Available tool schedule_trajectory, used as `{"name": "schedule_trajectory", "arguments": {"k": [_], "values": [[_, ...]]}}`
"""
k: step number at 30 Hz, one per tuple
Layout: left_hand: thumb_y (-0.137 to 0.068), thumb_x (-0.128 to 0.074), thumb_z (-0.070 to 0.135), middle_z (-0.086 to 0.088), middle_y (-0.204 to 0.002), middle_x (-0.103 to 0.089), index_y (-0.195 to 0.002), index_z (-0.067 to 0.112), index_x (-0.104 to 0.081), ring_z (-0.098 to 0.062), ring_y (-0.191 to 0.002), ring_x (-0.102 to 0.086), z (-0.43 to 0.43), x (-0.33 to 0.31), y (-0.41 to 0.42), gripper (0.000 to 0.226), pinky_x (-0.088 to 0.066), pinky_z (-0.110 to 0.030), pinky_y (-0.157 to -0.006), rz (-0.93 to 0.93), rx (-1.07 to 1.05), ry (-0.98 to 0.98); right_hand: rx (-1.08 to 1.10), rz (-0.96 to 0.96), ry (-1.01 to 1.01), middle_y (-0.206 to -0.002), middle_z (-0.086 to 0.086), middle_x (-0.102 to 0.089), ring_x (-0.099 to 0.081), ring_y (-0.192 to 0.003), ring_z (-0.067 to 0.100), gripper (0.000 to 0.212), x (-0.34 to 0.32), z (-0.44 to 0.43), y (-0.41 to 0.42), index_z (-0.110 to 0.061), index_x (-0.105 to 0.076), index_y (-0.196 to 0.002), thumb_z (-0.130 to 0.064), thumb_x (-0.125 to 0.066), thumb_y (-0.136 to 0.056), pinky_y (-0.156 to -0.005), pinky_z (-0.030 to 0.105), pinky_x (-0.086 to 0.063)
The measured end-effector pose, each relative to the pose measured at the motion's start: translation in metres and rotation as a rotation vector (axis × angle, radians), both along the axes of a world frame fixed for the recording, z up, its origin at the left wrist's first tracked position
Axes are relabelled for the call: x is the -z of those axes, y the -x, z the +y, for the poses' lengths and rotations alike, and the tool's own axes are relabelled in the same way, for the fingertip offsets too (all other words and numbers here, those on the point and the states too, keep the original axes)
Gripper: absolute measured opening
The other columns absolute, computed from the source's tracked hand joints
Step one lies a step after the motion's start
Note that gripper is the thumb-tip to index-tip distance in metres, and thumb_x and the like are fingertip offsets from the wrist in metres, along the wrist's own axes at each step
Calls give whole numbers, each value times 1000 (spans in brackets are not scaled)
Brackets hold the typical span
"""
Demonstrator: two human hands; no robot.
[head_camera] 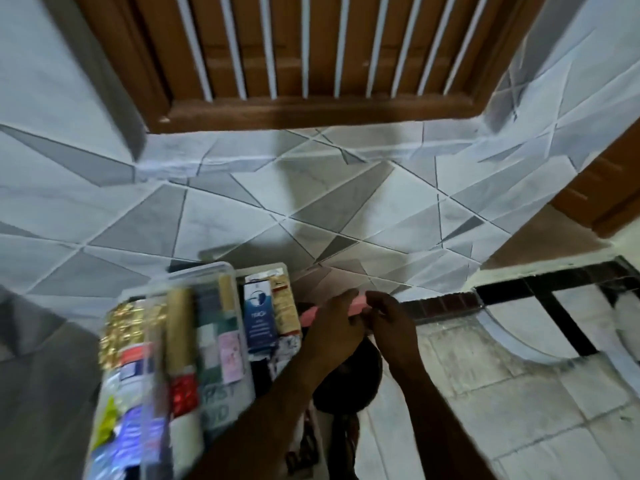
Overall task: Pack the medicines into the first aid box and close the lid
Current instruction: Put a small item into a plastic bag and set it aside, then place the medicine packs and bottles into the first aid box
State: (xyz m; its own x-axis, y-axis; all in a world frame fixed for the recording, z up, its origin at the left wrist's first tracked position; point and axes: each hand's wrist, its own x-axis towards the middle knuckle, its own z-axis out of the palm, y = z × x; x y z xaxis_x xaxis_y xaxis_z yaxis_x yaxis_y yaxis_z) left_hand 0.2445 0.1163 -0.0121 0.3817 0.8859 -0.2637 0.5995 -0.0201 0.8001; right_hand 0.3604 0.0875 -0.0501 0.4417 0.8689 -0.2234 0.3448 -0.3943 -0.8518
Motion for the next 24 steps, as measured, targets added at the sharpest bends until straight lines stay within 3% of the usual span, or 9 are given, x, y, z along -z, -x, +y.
{"name": "schedule_trajectory", "arguments": {"k": [5, 7, 10, 12, 16, 18, 21, 22, 24], "values": [[-92, -54, 18, 1, -146, -47, -142, 31, -41, -17, -129, -49, -18, -42, 78, 53, -42, -39, -109, -91, -68, -92, -123, 36, -99, -104, -24, -66, -64, -100, 6, 35, -59, -6, 54, -40, -62, -103, -9, -60, -88, -92, 32, -53], [-89, -56, 13, 1, -139, -53, -138, 31, -46, -15, -124, -54, -22, -51, 109, 53, -46, -38, -106, -133, -111, -126, -186, 21, -122, -107, -17, -68, -64, -102, 7, 34, -69, -3, 71, -35, -63, -108, -7, -61, -88, -91, 27, -50], [-87, -58, 6, 8, -123, -61, -128, 35, -51, -8, -107, -61, -30, -59, 154, 51, -51, -25, -94, -179, -187, -185, -292, 31, -152, -110, -13, -67, -63, -100, 4, 30, -76, 4, 94, -29, -64, -112, -12, -64, -88, -91, 31, -52], [-86, -57, 0, 13, -120, -58, -129, 35, -51, -3, -110, -58, -38, -65, 183, 56, -48, -16, -91, -179, -230, -199, -354, 64, -163, -111, -11, -68, -64, -99, 4, 29, -81, 7, 112, -27, -64, -112, -11, -64, -88, -86, 28, -54], [-74, -60, 7, 13, -127, -60, -124, 46, -52, -5, -117, -57, -48, -60, 248, 64, -50, -24, -97, -109, -349, -211, -468, 57, -169, -108, -7, -67, -65, -91, 7, 39, -83, 14, 134, -40, -60, -105, -4, -61, -89, -75, 21, -52], [-70, -58, 14, 6, -132, -60, -128, 40, -53, -14, -117, -60, -52, -54, 278, 64, -52, -37, -97, -14, -427, -195, -533, 20, -149, -102, -11, -66, -66, -87, 8, 41, -80, 19, 143, -41, -60, -103, -2, -59, -89, -69, 14, -50], [-76, -65, 8, 0, -140, -53, -138, 26, -49, -20, -123, -54, -53, -42, 305, 66, -44, -32, -102, 197, -429, -173, -710, -150, -83, -110, -15, -58, -59, -91, -3, 44, -86, 23, 151, -28, -59, -121, 0, -53, -87, -72, -1, -41], [-76, -68, 7, -1, -141, -51, -141, 22, -46, -20, -126, -51, -52, -38, 309, 69, -41, -29, -103, 260, -405, -163, -787, -238, -53, -119, -9, -57, -58, -103, 6, 46, -86, 24, 151, -21, -56, -128, -9, -51, -84, -83, 3, -42], [-74, -72, 9, -3, -146, -47, -143, 19, -42, -21, -131, -47, -46, -28, 312, 76, -38, -30, -107, 377, -328, -143, -955, -505, 1, -144, 6, -43, -39, -135, 27, 69, -79, 31, 147, -17, -43, -140, -27, -43, -72, -107, 31, -37]]}}
